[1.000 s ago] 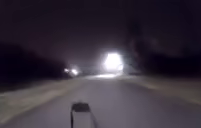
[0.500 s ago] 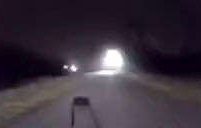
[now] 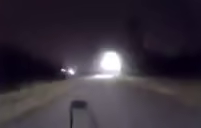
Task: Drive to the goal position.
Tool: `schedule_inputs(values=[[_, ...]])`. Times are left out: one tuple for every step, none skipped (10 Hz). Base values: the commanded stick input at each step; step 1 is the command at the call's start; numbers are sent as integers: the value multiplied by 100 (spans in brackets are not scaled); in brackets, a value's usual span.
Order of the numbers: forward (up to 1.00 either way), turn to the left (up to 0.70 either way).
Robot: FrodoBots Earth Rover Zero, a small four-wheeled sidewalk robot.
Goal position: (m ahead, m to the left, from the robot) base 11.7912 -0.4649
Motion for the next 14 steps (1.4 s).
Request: schedule_inputs(values=[[100,3],[100,3],[100,3],[100,3],[100,3],[100,3],[100,3],[100,3],[100,3],[100,3],[100,3],[100,3],[100,2],[100,1]])
